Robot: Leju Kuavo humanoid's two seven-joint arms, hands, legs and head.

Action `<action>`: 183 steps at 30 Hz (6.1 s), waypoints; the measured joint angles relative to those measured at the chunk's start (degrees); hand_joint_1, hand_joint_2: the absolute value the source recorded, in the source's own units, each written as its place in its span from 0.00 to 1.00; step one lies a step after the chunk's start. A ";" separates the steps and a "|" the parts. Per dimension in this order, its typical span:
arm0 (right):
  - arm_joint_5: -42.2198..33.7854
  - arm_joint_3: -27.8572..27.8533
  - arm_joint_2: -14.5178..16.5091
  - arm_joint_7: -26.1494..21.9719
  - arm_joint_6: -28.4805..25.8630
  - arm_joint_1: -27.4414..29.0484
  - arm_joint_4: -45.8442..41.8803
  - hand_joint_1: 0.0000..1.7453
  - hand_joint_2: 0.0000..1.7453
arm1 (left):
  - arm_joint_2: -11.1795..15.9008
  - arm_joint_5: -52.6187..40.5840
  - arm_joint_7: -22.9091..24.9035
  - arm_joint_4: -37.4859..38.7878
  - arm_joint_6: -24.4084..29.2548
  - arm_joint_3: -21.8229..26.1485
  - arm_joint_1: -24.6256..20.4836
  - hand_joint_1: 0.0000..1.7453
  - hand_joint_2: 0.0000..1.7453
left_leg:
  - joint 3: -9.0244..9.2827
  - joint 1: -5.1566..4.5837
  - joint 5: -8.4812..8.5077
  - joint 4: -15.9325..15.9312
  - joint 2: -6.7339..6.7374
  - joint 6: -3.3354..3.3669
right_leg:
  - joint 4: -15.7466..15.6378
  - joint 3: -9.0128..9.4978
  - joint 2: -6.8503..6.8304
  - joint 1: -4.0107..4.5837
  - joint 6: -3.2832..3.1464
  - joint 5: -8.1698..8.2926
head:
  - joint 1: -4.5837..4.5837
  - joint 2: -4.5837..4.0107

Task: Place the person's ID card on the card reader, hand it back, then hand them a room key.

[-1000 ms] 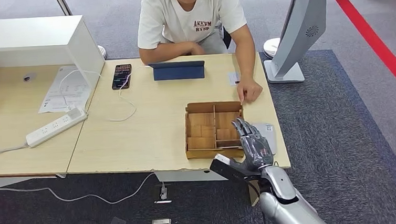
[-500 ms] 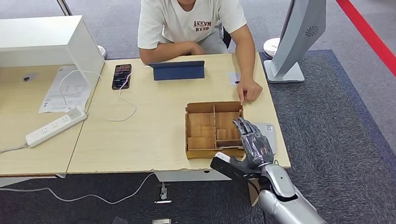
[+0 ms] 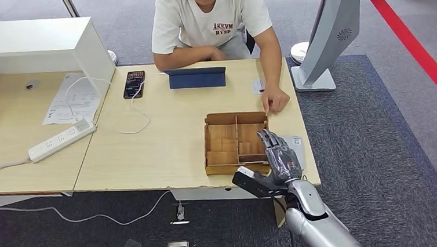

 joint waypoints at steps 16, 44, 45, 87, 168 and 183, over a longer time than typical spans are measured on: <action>-0.39 -0.02 0.20 -0.09 1.33 -0.39 1.07 1.00 1.00 | 0.23 0.04 0.44 0.00 -0.05 -1.22 -0.05 0.00 1.00 | 0.00 0.00 0.00 0.00 0.00 0.00 | 0.00 0.00 0.00 0.00 0.00 0.00 | 0.00 0.00; -1.25 -1.06 0.51 -0.65 -1.69 -1.25 2.12 1.00 1.00 | 0.31 0.73 0.37 -0.02 -0.16 -2.25 -0.05 0.00 1.00 | 0.00 0.00 0.00 0.00 0.01 0.00 | 0.00 0.00 0.00 0.00 0.00 0.00 | 0.00 0.00; -1.59 -1.38 0.45 -0.92 -2.05 -1.50 2.03 1.00 1.00 | 0.31 0.79 0.28 -0.02 -0.11 -2.29 -0.05 0.00 1.00 | 0.01 0.00 0.00 0.00 0.01 0.00 | 0.00 0.00 0.00 0.00 0.00 0.00 | 0.00 0.00; -11.41 -14.22 -5.41 -8.78 2.49 0.38 -8.04 0.00 1.00 | 0.62 0.78 1.76 -0.55 -0.03 -7.52 -1.53 0.00 1.00 | 0.02 0.00 0.00 0.02 0.01 0.00 | 0.00 0.00 0.00 -0.01 0.00 0.01 | -0.01 0.00; -7.31 -1.56 -3.73 -9.64 13.51 0.74 -7.67 0.67 1.00 | 2.22 6.73 1.68 -0.55 -1.58 -9.83 -0.98 0.00 1.00 | -0.01 0.02 0.00 0.00 0.01 0.00 | 0.01 0.01 0.00 0.03 -0.01 0.00 | 0.00 0.00; -7.05 -1.22 -2.95 -9.34 14.22 -0.30 -7.14 0.94 1.00 | 2.30 7.09 2.11 -0.55 -1.61 -10.74 -1.00 0.00 1.00 | 0.00 0.02 0.00 0.00 0.01 0.00 | 0.01 0.01 0.00 0.03 -0.01 0.00 | -0.01 0.00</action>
